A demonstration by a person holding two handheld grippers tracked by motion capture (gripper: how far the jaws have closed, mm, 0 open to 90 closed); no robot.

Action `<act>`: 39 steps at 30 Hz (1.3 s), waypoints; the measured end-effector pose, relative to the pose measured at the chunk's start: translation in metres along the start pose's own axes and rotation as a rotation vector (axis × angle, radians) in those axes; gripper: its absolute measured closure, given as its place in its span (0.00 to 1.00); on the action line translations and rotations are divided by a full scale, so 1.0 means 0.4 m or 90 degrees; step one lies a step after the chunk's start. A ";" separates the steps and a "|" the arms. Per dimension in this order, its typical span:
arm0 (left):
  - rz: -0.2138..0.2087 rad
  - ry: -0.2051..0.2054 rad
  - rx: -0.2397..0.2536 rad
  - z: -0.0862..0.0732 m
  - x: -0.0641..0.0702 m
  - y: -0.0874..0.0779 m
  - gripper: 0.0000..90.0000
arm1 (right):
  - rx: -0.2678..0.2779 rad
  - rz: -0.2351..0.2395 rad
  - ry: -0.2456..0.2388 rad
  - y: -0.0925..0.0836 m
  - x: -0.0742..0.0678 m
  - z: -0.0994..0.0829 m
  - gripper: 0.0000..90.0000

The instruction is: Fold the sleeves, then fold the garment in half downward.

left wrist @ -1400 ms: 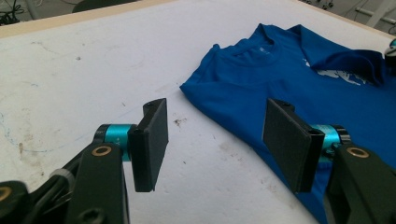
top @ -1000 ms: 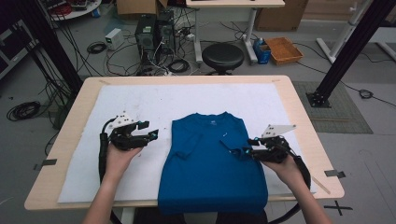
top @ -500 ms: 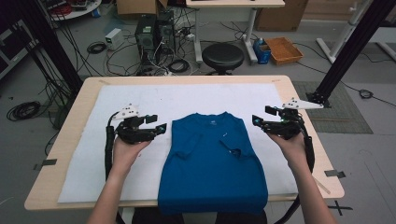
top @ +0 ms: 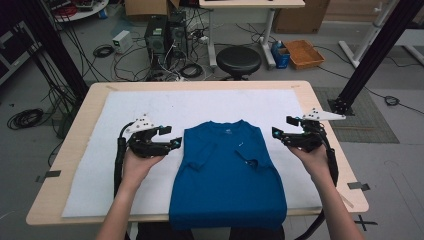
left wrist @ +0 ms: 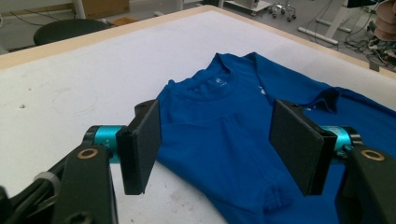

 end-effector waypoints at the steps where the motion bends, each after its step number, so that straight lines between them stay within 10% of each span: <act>1: 0.001 0.001 0.001 -0.001 0.000 -0.001 0.38 | -0.001 -0.001 0.000 0.001 0.000 0.000 0.24; 21: 0.036 -0.028 -0.027 0.024 -0.041 0.032 0.41 | -0.009 -0.017 0.032 0.024 0.035 -0.009 0.45; 39: 0.040 -0.028 -0.114 0.036 -0.077 0.238 0.54 | -0.061 -0.034 0.042 0.188 0.090 -0.012 0.65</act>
Point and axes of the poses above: each handheld gripper's, and its own axes: y roughly forward along the jaws, z roughly out of its top, x roughly to its right, the point moved 1 cm from there along y, roughly forward along the jaws, and after that the axes turned 10 degrees about z, right-handed, at the moved point
